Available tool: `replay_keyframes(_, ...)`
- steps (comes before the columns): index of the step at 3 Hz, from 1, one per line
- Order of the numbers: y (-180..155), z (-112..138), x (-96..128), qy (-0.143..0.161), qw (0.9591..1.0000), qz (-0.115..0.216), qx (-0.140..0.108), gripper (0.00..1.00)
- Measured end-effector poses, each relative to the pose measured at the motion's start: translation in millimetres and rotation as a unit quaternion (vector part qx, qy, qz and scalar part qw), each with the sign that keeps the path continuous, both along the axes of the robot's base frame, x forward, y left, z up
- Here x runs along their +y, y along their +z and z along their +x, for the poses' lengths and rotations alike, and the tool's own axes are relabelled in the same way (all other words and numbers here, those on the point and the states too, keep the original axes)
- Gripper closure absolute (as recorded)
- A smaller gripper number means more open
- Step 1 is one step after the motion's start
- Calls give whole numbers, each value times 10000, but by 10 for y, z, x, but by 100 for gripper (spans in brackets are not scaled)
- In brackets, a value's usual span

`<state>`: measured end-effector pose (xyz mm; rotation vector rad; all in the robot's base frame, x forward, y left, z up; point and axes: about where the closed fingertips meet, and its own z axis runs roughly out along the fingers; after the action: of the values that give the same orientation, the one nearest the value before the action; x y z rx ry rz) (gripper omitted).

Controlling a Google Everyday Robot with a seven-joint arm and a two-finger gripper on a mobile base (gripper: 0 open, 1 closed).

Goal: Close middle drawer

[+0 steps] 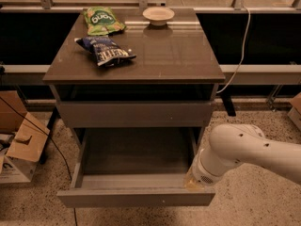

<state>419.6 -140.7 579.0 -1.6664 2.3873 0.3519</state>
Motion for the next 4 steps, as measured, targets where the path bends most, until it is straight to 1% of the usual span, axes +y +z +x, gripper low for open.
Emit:
replay_keyframes(1, -228, -11, 3, -96, 9998, 44, 176, 100)
replay_keyframes(2, -444, -39, 15, -197, 9990, 158, 362, 100)
replay_keyframes(3, -662, -68, -2, -367, 9971, 337, 573, 100)
replay_keyframes(4, -706, -81, 1, -384, 9967, 363, 619, 100)
